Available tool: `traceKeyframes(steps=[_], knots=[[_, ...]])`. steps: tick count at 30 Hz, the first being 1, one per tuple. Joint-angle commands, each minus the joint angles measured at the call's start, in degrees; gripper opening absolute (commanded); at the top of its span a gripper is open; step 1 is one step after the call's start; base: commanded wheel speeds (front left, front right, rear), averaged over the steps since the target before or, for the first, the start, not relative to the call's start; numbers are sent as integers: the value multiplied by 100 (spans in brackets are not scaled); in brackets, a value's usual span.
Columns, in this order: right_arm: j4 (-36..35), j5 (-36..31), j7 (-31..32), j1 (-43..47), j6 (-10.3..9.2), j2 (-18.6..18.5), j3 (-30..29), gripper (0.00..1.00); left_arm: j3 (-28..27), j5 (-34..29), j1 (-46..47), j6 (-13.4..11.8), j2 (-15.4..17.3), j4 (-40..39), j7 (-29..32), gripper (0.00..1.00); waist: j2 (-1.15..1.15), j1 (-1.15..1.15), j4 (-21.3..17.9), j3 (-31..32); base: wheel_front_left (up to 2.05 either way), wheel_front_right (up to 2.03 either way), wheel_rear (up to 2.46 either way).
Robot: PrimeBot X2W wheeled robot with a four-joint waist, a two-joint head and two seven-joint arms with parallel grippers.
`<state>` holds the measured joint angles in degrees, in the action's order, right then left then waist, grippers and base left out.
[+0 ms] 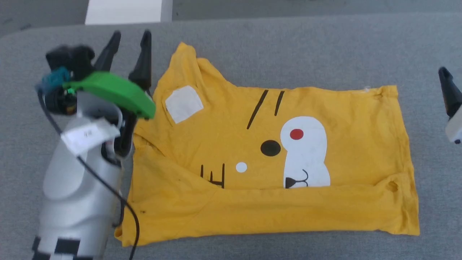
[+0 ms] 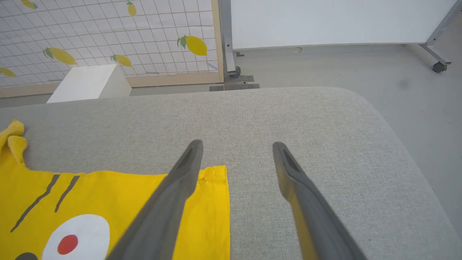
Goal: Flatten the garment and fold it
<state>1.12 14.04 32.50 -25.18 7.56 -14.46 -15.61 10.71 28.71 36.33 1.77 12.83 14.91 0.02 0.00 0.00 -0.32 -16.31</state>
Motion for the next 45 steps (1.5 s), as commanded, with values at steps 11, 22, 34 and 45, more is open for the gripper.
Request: traceKeyframes(steps=[11,22,34,45], knots=[[-69,71,-62,-736,-8,-73,729,100,113,81,2624,-37,92,2143,1636,100,0,0,-522,-1507,0,0,0],[-228,105,-115,-683,-8,-88,723,100,784,-327,3457,-557,297,3242,4200,100,0,0,-729,-1883,0,0,0],[-308,33,-71,-679,-8,-100,602,100,615,88,3024,-443,212,2871,4268,0,0,0,-502,-1817,0,0,0],[-145,-42,1475,-780,-8,-599,873,100,293,581,2952,-76,47,1873,3589,0,0,0,-80,-1628,0,0,0]])
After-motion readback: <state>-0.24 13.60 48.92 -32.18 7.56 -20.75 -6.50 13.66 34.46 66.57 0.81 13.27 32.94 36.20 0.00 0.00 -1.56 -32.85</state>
